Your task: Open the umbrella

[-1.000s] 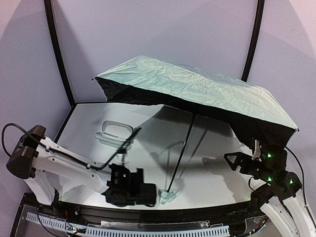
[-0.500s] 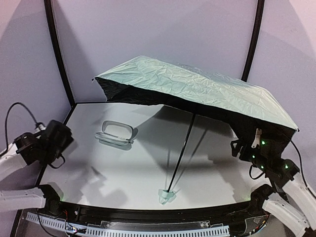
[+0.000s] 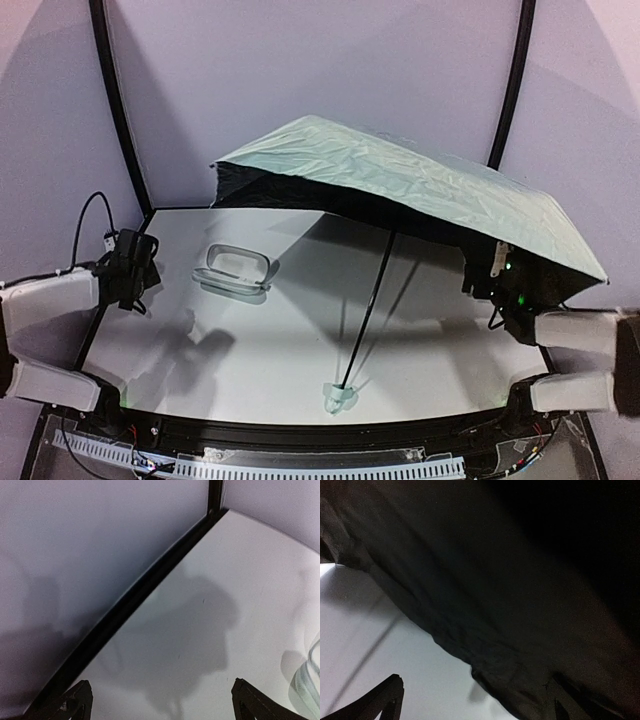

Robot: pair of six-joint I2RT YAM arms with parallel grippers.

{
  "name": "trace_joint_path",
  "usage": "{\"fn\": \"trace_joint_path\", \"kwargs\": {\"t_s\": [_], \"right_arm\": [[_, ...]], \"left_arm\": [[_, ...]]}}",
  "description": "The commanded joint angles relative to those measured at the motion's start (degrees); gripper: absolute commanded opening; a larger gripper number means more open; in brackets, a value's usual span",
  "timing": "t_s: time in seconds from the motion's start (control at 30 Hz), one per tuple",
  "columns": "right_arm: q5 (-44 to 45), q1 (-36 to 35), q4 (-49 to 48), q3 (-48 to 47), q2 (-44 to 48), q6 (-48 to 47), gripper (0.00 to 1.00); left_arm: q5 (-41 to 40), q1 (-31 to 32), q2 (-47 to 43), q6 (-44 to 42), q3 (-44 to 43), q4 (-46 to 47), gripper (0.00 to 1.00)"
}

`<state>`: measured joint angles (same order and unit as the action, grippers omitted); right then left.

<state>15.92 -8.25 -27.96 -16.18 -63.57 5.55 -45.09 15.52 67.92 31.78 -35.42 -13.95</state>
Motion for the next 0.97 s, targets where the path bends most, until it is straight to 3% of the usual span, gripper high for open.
{"fn": "trace_joint_path", "kwargs": {"t_s": [0.0, 0.07, 0.13, 0.17, 0.23, 0.3, 0.37, 0.4, 0.5, 0.67, 0.93], "right_arm": [[-7.32, 1.75, -33.28, 4.76, -12.55, -9.05, 0.99], [-8.14, 3.07, -32.84, 2.65, -16.77, -8.59, 0.99], [-10.82, 4.67, -39.69, 1.26, -24.84, -7.94, 0.99], [-11.49, 4.98, -41.48, 0.85, -27.00, -8.05, 0.99], [-14.29, 5.88, -31.36, -1.00, -23.50, -7.20, 0.99], [-15.62, 6.89, -31.36, -2.84, -25.48, -6.83, 0.99], [-15.86, 7.20, -22.92, -6.16, -24.24, -6.48, 0.99], [-17.04, 7.55, -24.73, -6.09, -25.04, -6.19, 0.99], [-16.71, 7.72, -23.68, -6.27, -24.85, -5.81, 0.99], [-16.89, 7.72, -24.15, -6.28, -25.01, -5.91, 0.99], [-17.01, 7.72, -23.70, -6.40, -24.93, -5.95, 0.99]], "left_arm": [[-2.63, -0.79, -5.22, -22.77, 10.47, 32.30, 0.99], [-1.67, -1.71, -4.76, -25.85, 16.63, 43.77, 0.99], [-1.37, -4.48, -2.08, -26.14, 21.41, 56.43, 0.98], [0.21, -5.81, -1.53, -25.41, 21.88, 57.06, 0.98], [8.63, -10.66, -0.60, -22.88, 21.52, 57.12, 0.95], [12.27, -14.14, 3.27, -17.98, 20.81, 59.87, 0.94], [16.10, -19.22, 8.82, -13.92, 20.72, 69.49, 0.93], [17.83, -19.73, 13.35, -15.03, 20.79, 73.87, 0.92], [22.53, -20.16, 14.11, -15.53, 20.23, 72.42, 0.90], [22.73, -20.04, 14.20, -15.85, 19.89, 72.06, 0.98], [22.33, -19.79, 14.37, -16.18, 20.05, 72.83, 0.99]]}}
